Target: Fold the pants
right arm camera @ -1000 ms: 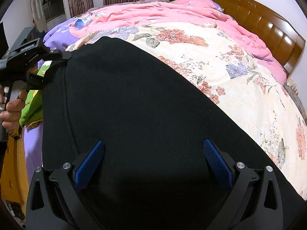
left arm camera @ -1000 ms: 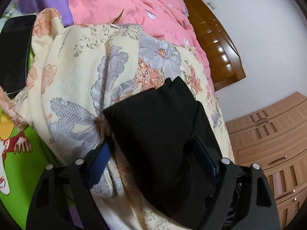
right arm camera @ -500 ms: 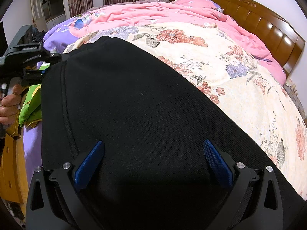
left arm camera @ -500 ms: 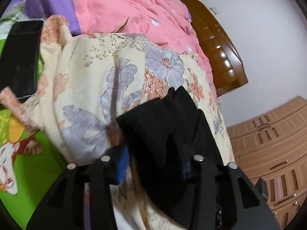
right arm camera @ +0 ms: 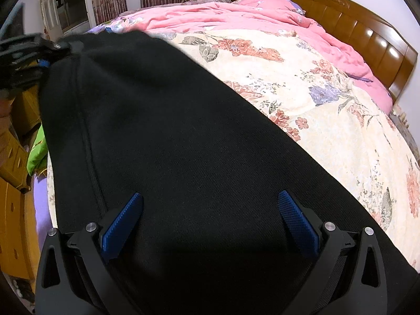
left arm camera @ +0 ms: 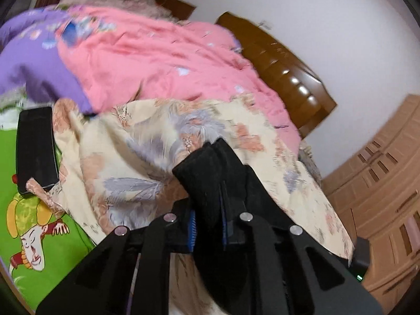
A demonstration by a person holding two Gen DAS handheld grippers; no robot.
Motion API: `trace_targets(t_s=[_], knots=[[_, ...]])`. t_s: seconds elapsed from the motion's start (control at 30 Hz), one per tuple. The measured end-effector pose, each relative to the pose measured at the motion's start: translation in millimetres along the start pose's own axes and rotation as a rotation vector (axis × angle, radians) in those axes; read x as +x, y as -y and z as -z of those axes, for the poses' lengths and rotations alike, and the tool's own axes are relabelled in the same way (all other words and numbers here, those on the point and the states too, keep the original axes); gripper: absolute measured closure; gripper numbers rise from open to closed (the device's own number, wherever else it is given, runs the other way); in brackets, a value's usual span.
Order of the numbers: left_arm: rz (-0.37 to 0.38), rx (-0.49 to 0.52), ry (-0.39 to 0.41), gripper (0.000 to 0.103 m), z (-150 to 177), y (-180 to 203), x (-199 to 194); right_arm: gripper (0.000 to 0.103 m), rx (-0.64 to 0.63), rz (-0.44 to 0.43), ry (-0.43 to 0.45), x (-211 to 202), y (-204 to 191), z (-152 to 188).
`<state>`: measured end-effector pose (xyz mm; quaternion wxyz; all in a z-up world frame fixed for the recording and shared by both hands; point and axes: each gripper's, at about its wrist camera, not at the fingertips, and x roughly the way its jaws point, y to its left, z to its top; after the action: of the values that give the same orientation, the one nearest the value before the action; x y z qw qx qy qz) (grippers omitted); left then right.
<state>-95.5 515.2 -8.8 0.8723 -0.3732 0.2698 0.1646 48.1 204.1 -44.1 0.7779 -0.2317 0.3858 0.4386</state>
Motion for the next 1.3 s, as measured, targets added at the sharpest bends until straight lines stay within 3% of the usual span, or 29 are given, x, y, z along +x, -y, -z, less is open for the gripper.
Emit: trace_targets(t_s=[0.07, 0.17, 0.2, 0.3, 0.4, 0.43, 0.53, 0.6, 0.67, 0.77, 0.83, 0.93, 1.0, 1.07, 1.13, 1.2, 1.3], knots=[[-0.003, -0.061, -0.056, 0.089, 1.4, -19.6, 17.5, 0.004, 0.002, -0.003, -0.001, 0.2, 0.7, -0.4], [-0.016, -0.082, -0.06, 0.089, 11.0, -23.7, 11.7, 0.004, 0.002, -0.003, -0.001, 0.2, 0.8, -0.7], [-0.031, -0.044, -0.04, 0.089, 11.7, -15.0, 3.7, 0.004, 0.001, -0.003, -0.001, 0.5, 1.1, -0.7], [-0.154, 0.269, 0.092, 0.089, 27.6, 62.0, -31.6, 0.004, 0.001, -0.002, 0.008, -1.2, 1.1, -1.0], [-0.244, 0.497, 0.149, 0.089, 56.5, 113.6, -33.6, 0.005, 0.051, -0.029, 0.044, -8.7, 11.2, -0.3], [-0.276, 0.552, 0.162, 0.089, 67.8, 124.9, -29.1, 0.005, 0.094, -0.077, 0.063, -13.4, 20.3, 0.3], [-0.287, 0.532, 0.186, 0.088, 81.8, 124.7, -21.2, 0.005, 0.281, -0.27, 0.114, -27.7, 54.6, 7.0], [-0.35, 0.576, 0.25, 0.088, 93.9, 127.8, -20.2, 0.005, 0.375, -0.347, 0.112, -31.8, 70.7, 9.5], [-0.399, 0.611, 0.285, 0.088, 104.2, 130.5, -19.4, 0.005, 0.371, -0.337, 0.127, -38.1, 74.2, 7.4], [-0.4, 0.522, 0.32, 0.088, 97.0, 120.2, -27.9, 0.005, 0.342, -0.311, 0.15, -43.9, 72.4, 6.2], [-0.457, 0.519, 0.414, 0.091, 96.5, 124.2, -44.0, 0.005, 0.374, -0.324, 0.166, -44.0, 74.7, 10.1], [-0.552, 0.728, 0.519, 0.092, 118.4, 151.9, -51.3, 0.005, 0.438, -0.418, 0.162, -39.5, 79.5, 14.3], [-0.503, 0.893, 0.498, 0.095, 144.2, 167.9, -41.7, 0.005, 0.472, -0.486, 0.173, -39.2, 81.1, 8.6], [-0.473, 0.96, 0.433, 0.095, 160.5, 171.9, -25.5, 0.005, 0.488, -0.491, 0.185, -43.9, 81.8, 4.0], [-0.421, 0.915, 0.349, 0.092, 165.1, 163.6, -12.1, 0.005, 0.475, -0.46, 0.197, -52.0, 83.9, 1.9], [-0.335, 0.771, 0.28, 0.088, 155.7, 144.3, -10.5, 0.005, 0.469, -0.432, 0.2, -57.7, 87.4, 5.7], [-0.079, 0.357, 0.172, 0.066, 120.5, 82.5, -23.5, 0.005, 0.491, -0.413, 0.187, -55.4, 94.9, 18.1]])
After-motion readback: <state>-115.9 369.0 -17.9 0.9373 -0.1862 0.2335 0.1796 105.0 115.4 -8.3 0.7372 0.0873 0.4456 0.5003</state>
